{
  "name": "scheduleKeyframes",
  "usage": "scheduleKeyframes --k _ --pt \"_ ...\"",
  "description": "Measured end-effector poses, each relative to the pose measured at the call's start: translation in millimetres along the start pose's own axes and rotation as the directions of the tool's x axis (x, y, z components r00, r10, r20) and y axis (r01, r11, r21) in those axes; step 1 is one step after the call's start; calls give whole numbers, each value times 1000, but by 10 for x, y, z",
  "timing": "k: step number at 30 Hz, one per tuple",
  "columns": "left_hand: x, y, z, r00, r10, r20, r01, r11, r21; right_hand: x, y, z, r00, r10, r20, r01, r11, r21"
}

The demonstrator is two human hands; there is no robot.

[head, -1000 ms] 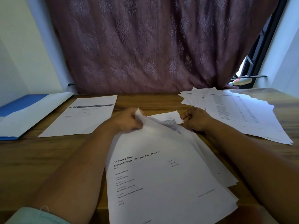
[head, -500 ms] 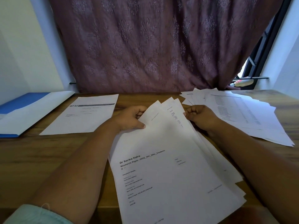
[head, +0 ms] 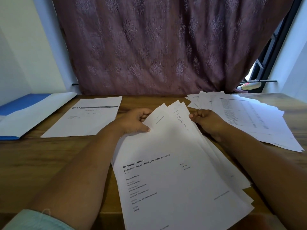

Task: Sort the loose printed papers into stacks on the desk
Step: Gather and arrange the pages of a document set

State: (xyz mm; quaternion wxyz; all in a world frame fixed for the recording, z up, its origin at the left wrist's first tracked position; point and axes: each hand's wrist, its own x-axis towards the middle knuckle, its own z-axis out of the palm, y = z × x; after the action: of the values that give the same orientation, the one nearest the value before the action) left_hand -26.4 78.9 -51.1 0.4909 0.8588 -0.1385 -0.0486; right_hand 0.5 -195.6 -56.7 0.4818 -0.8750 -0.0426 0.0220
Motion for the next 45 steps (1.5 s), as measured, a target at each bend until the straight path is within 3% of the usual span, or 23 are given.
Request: scheduleKeyframes --k 7,15,35,45 --pt "-13 30 18 1000 -1 -18 1 1000 24 -154 -96 -32 991 -90 100 64 968 241" --pt "2 6 13 998 -12 -58 17 996 83 -120 -78 -12 994 -40 97 5 943 332" --pt "47 -55 2 995 36 -90 -29 996 85 -62 -54 -3 999 20 45 -34 938 344" --pt "48 -51 0 996 12 -90 -3 995 105 -185 -136 -51 984 -66 163 5 936 352"
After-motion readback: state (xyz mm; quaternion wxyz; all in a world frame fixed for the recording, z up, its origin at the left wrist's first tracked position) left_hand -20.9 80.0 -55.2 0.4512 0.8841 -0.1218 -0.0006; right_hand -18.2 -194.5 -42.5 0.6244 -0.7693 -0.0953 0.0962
